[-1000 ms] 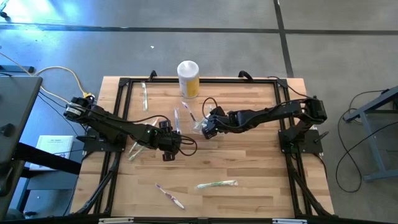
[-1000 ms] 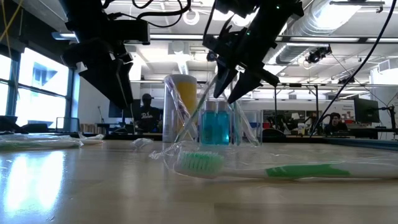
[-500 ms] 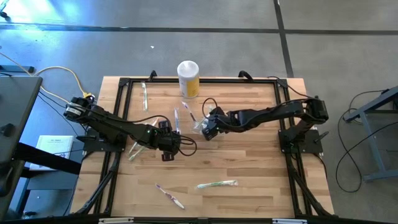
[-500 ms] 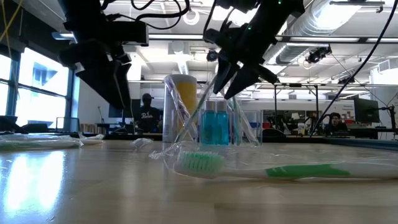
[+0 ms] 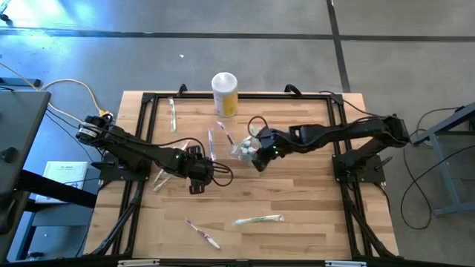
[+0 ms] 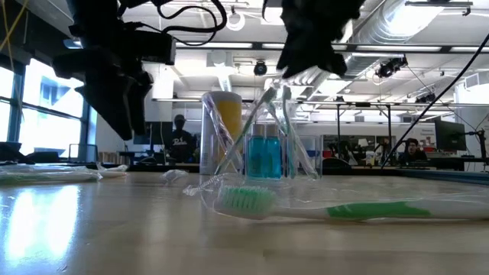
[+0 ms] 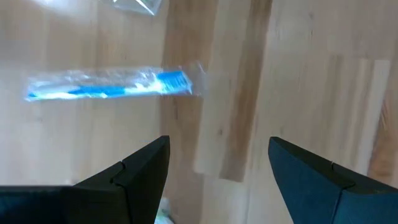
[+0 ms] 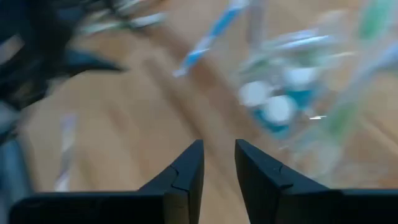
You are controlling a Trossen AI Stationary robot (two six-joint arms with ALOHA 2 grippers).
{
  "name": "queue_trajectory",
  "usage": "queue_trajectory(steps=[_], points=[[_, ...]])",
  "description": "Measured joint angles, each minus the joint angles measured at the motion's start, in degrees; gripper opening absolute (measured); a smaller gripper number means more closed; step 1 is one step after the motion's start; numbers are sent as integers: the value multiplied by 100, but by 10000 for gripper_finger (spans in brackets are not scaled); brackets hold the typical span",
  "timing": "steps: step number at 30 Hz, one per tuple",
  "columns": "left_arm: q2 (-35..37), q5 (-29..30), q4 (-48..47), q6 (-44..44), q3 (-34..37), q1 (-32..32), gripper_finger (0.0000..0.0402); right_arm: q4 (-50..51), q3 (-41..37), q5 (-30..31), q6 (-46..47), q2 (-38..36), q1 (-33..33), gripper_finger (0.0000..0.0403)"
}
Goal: Pick & Place toothbrushing station
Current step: Put the green toothbrush into the right section of the transparent organizer
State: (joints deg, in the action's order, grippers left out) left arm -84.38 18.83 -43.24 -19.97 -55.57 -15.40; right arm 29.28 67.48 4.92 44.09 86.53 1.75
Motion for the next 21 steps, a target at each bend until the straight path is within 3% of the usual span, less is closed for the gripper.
queue_trajectory(steps=[7,11,17,21], points=[[-2,-379,-200,-329,2,0,264,-83,4,-1361,-1149,-159,804,76],[-2,-643,-187,-565,2,-4,264,-146,4,-1595,-1482,-105,1417,75],[-2,-757,-85,-1157,2,-314,264,-207,2,-336,-2466,6,2174,81],[-2,-684,186,-1554,2,-683,264,-416,1,308,-2782,195,2536,110]])
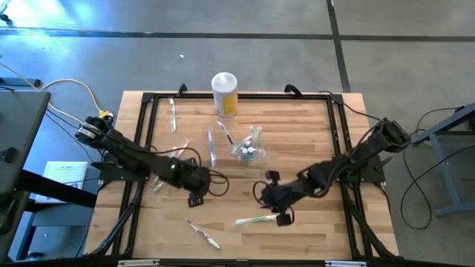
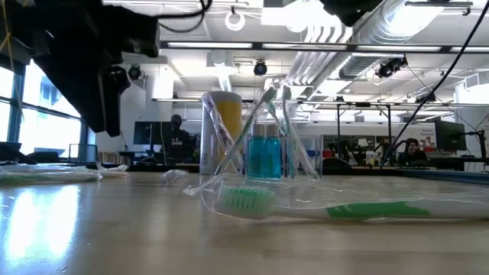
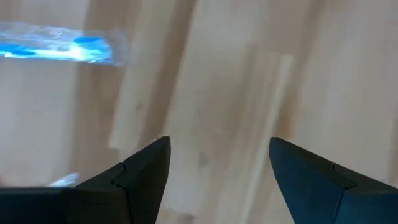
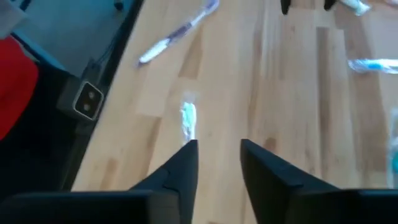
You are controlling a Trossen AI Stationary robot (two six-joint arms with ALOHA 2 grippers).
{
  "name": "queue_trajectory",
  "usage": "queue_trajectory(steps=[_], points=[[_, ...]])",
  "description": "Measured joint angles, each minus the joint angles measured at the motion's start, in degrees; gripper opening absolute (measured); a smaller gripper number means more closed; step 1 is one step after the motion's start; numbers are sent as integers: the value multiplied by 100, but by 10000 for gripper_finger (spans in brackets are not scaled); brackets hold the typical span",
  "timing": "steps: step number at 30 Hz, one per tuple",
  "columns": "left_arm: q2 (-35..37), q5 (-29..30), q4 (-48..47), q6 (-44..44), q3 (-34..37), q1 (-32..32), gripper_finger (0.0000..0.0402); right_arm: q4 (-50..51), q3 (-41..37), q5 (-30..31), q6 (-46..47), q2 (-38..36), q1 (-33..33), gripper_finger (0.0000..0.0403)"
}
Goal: Pick & Place toothbrushing station
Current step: Put the green toothbrush into the right section of the transparent organizer
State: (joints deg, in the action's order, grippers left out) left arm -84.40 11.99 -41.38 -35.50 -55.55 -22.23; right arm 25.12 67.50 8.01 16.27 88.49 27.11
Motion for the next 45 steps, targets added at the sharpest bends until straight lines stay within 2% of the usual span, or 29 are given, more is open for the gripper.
queue_trajectory(steps=[4,9,14,20,33,37,41,45], points=[[0,214,379,-233,0,-382,264,-287,-1,111,43,230,199,164],[0,496,848,-305,0,-688,264,-360,-1,-172,131,592,291,234],[0,830,1113,-405,0,-913,264,-440,-1,-1,-130,1118,307,254],[0,1079,1287,-451,0,-1080,264,-442,-6,47,-686,1730,462,241],[-2,1167,1300,-380,0,-1081,264,-527,15,48,-683,2436,401,231],[-29,1175,1304,-441,0,-1081,264,-419,23,-33,-335,2579,243,225],[-161,1149,1292,-527,2,-1081,264,-165,34,-39,-72,2597,175,186],[-314,1131,1277,-512,4,-1081,264,-133,27,15,43,2601,213,110]])
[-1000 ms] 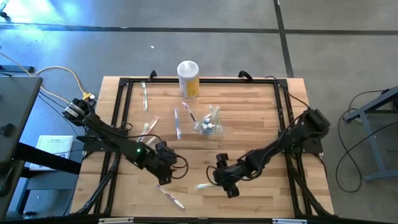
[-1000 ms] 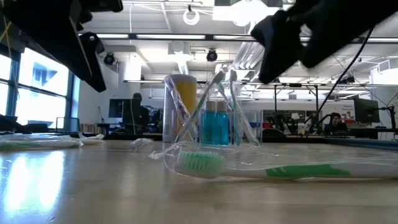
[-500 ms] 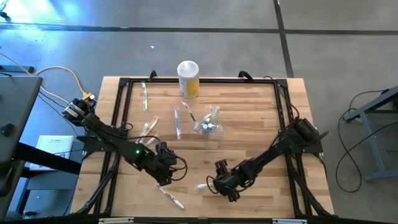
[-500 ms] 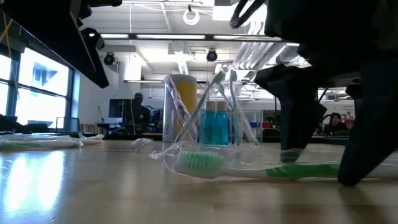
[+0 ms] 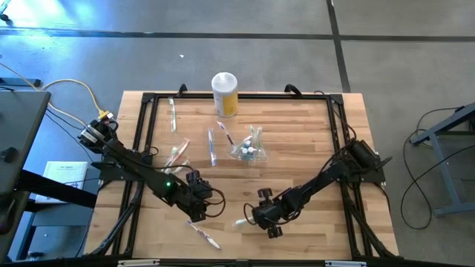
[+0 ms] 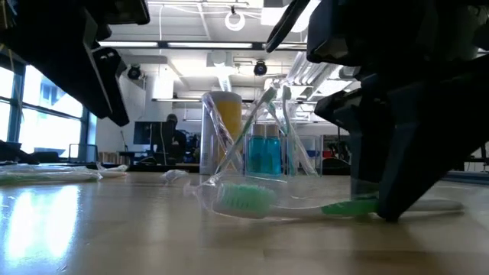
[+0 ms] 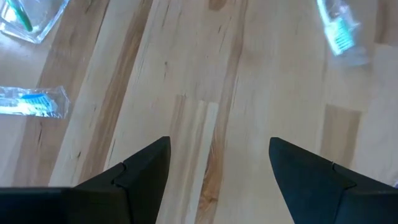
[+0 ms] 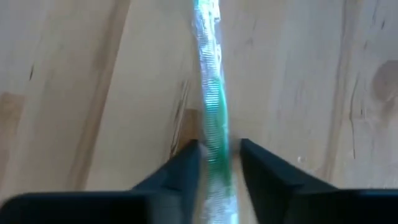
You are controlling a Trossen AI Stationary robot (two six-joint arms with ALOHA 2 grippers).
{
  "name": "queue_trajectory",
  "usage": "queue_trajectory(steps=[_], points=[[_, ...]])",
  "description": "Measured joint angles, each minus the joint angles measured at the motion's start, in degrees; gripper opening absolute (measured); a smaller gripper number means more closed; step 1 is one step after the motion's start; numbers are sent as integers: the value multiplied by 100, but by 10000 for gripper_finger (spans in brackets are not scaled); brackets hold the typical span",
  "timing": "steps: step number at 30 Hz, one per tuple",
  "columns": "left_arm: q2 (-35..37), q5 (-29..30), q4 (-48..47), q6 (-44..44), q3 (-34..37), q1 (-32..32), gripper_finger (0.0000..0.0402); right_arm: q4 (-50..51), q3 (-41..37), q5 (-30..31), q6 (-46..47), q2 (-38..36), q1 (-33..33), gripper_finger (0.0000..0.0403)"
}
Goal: Pick & Place toothbrushing station
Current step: Put the green toothbrush into the right section of the transparent organizer
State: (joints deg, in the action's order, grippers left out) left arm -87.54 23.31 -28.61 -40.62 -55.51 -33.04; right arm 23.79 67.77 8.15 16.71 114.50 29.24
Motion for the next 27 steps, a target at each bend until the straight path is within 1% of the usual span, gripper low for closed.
queue_trajectory(steps=[3,4,5,8,12,18,19,24,27], points=[[-57,3,6,2,0,1,264,13,-4,3,0,4,48,40],[-60,2,-14,2,0,2,264,19,-4,21,0,3,71,24],[-60,-2,-9,2,0,2,264,29,-4,46,6,-20,95,18],[-58,-4,4,11,0,0,264,207,-15,288,153,-165,203,16],[-58,-27,5,24,0,0,264,972,-71,872,428,-517,436,9],[-58,-35,10,41,0,0,264,1886,-49,2116,1116,-1309,847,6],[-58,-36,14,65,0,0,264,1945,-55,2335,1138,-1418,902,6],[-55,4,60,179,0,0,264,2039,-47,3812,1252,-2038,1195,5],[-55,15,200,276,0,0,264,2332,-44,4326,1335,-2401,1254,5]])
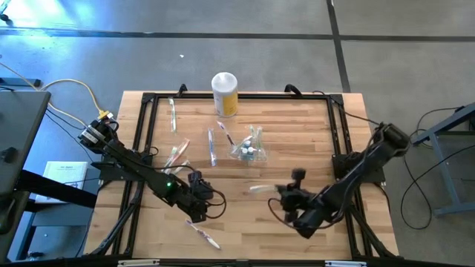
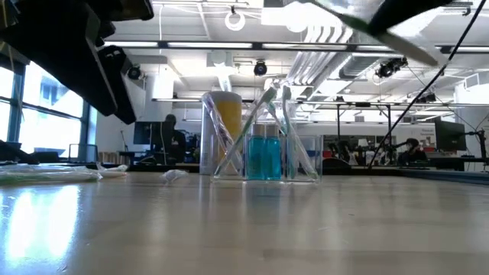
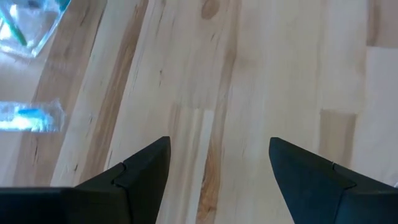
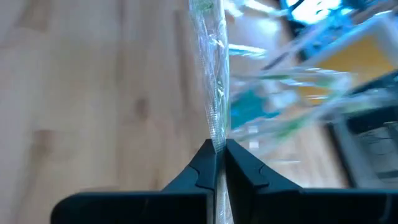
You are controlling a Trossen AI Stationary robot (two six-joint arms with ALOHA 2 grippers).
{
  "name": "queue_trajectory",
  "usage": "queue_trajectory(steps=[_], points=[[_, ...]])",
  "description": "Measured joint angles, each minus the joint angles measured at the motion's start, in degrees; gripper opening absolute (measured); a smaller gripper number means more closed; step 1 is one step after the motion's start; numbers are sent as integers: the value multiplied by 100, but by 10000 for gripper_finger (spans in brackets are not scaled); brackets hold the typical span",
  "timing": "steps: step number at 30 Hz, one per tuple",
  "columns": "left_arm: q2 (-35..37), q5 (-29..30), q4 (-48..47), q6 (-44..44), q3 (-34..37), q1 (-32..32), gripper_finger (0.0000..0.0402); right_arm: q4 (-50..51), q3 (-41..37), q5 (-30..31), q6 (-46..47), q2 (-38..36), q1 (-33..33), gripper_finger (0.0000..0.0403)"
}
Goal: Pick & Place toothbrushing station
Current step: Put the green toothbrush into the right section of the transparent organizer
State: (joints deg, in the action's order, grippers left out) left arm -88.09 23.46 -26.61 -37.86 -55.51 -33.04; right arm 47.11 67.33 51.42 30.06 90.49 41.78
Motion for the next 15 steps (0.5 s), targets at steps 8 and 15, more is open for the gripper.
queue_trajectory(steps=[8,15], points=[[2,134,56,666,0,2,264,-504,-678,571,-458,-1002,-98,5],[7,562,-51,1510,-2,183,264,-4648,-2855,54,-2528,-2265,-804,5]])
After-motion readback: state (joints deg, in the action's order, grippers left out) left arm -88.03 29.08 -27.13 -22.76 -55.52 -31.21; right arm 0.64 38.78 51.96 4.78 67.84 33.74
